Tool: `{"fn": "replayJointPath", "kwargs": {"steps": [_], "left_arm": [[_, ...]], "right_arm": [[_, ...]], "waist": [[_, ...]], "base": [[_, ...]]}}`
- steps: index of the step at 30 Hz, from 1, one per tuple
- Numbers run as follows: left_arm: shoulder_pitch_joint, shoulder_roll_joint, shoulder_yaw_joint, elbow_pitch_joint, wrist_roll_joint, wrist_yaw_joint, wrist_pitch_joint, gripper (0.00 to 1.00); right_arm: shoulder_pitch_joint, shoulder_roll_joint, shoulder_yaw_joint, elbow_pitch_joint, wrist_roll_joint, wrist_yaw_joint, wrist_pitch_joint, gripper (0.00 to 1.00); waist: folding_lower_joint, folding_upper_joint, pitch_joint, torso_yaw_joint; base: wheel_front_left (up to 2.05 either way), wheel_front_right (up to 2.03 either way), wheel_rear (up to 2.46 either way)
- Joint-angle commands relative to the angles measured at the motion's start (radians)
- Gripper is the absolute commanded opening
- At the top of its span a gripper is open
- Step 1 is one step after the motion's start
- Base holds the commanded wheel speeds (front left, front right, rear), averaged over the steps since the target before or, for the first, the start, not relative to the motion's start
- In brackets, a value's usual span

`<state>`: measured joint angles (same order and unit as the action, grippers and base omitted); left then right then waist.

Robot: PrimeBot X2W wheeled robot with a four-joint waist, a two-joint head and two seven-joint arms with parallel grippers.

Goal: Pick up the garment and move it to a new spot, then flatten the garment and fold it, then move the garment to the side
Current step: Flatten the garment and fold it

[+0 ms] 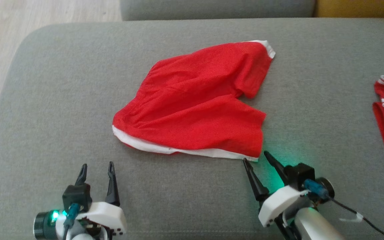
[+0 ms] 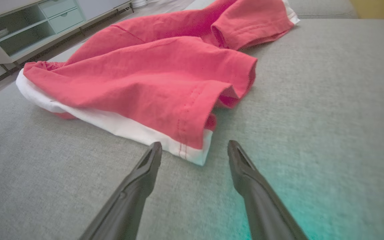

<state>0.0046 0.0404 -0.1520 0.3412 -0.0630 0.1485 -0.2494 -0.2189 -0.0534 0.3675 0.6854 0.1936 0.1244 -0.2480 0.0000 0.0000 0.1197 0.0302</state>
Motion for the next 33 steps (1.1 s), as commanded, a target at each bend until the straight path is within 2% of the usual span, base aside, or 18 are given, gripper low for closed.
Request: {"fn": "replayJointPath", "kwargs": {"steps": [1, 6, 9, 13, 16, 17, 20, 21, 22, 23, 24, 28, 33], "left_arm": [[-0.044, 0.010, 0.025, -0.028, -0.002, -0.001, -0.012, 1.00], [-0.050, 0.010, 0.022, -0.033, -0.008, 0.001, -0.012, 1.00], [-0.058, 0.010, 0.014, -0.037, -0.014, 0.004, -0.012, 1.00], [-0.064, 0.010, 0.004, -0.039, -0.020, 0.007, -0.012, 1.00], [-0.072, 0.010, -0.007, -0.039, -0.025, 0.011, -0.012, 1.00], [-0.074, 0.010, -0.010, -0.039, -0.027, 0.013, -0.012, 1.00], [-0.078, 0.010, -0.015, -0.041, -0.031, 0.016, -0.012, 1.00], [-0.079, 0.010, -0.016, -0.042, -0.031, 0.016, -0.012, 1.00], [-0.079, 0.010, -0.017, -0.043, -0.030, 0.017, -0.012, 1.00], [-0.080, 0.010, -0.018, -0.043, -0.031, 0.018, -0.012, 1.00], [-0.080, 0.010, -0.019, -0.043, -0.031, 0.019, -0.012, 1.00], [-0.076, 0.010, -0.017, -0.042, -0.040, 0.022, -0.012, 1.00], [-0.068, 0.010, -0.026, -0.041, -0.055, -0.001, -0.012, 1.00]], "right_arm": [[-0.039, 0.003, 0.020, -0.019, -0.007, 0.006, -0.014, 1.00], [-0.055, 0.003, 0.019, 0.011, -0.023, 0.006, -0.014, 0.99], [-0.059, 0.003, 0.023, 0.036, -0.026, 0.006, -0.014, 0.91], [-0.063, 0.003, 0.027, 0.044, -0.027, 0.006, -0.014, 0.94], [-0.068, 0.003, 0.031, 0.044, -0.030, 0.006, -0.014, 0.90], [-0.070, 0.003, 0.031, 0.042, -0.033, 0.006, -0.014, 0.86], [-0.073, 0.003, 0.033, 0.035, -0.043, 0.006, -0.014, 0.65], [-0.073, 0.003, 0.034, 0.033, -0.047, 0.006, -0.014, 0.50], [-0.073, 0.003, 0.035, 0.030, -0.050, 0.006, -0.014, 0.39], [-0.073, 0.003, 0.035, 0.027, -0.053, 0.006, -0.014, 0.17], [-0.073, 0.003, 0.035, 0.024, -0.057, 0.006, -0.014, 0.00], [-0.075, 0.003, -0.006, 0.013, -0.073, 0.006, -0.014, 0.00], [-0.079, 0.003, -0.099, 0.014, -0.131, 0.006, -0.014, 0.00]], "waist": [[0.0000, 0.0000, 0.018, 0.018], [0.0000, 0.0000, 0.031, 0.023], [0.0000, 0.0000, 0.035, 0.017], [0.0000, 0.0000, 0.040, 0.009], [0.0000, 0.0000, 0.044, 0.003], [0.0000, 0.0000, 0.045, 0.002], [0.0000, 0.0000, 0.048, -0.002], [0.0000, 0.0000, 0.049, -0.002], [0.0000, 0.0000, 0.049, -0.003], [0.0000, 0.0000, 0.050, -0.003], [0.0000, 0.0000, 0.051, -0.003], [0.0000, 0.0000, 0.048, -0.008], [0.0000, 0.0000, 0.046, -0.032]], "base": [[0.00, 0.00, 0.00], [0.00, 0.00, 0.00], [0.00, 0.00, 0.00], [0.00, 0.00, 0.00], [0.00, 0.00, 0.00], [0.00, 0.00, 0.00], [0.00, 0.00, 0.00], [0.00, 0.00, 0.00], [0.00, 0.00, 0.00], [0.00, 0.00, 0.00], [0.00, 0.00, 0.00], [0.00, 0.00, 0.00], [0.00, 0.00, 0.00]]}}
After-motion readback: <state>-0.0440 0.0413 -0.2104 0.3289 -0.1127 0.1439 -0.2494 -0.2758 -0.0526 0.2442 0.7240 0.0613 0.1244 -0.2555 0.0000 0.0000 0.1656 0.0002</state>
